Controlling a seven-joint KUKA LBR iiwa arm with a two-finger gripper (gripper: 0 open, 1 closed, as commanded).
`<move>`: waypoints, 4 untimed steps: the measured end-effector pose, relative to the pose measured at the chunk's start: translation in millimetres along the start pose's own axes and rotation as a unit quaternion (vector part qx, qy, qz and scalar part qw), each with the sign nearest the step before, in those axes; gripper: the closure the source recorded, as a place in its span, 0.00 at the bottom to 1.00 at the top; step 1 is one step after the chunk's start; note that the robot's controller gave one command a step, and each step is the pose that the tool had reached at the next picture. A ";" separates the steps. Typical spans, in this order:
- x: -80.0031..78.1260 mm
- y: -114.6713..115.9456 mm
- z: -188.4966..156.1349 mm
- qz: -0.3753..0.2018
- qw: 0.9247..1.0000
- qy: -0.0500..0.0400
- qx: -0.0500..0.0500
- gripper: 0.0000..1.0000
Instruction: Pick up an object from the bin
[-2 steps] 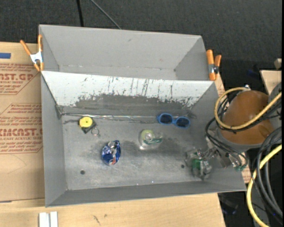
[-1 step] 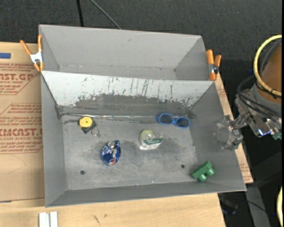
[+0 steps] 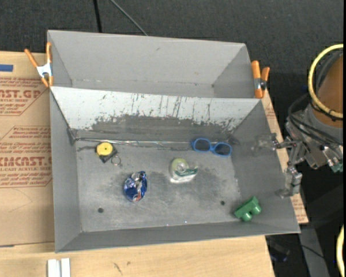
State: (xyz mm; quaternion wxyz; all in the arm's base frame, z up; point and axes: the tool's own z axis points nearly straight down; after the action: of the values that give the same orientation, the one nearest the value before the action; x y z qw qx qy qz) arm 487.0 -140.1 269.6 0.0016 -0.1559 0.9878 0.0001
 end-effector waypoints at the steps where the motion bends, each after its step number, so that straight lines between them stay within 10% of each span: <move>1: 1.5 15.7 142.4 -0.071 0.997 0.004 -0.003 0.00; 2: -8.4 -6.5 197.8 -0.232 0.973 -0.001 -0.010 0.00; 3: -9.1 -17.1 194.3 -0.233 0.973 -0.005 0.003 1.00; 4: -11.2 -7.6 195.8 -0.233 0.973 -0.006 -0.006 0.00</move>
Offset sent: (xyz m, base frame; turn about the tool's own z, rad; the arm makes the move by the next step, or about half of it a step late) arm -0.0045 0.0124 -0.1373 -0.1410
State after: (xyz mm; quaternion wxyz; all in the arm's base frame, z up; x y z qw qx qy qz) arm 500.5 -143.8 73.8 0.0066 -0.3815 0.9243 0.0070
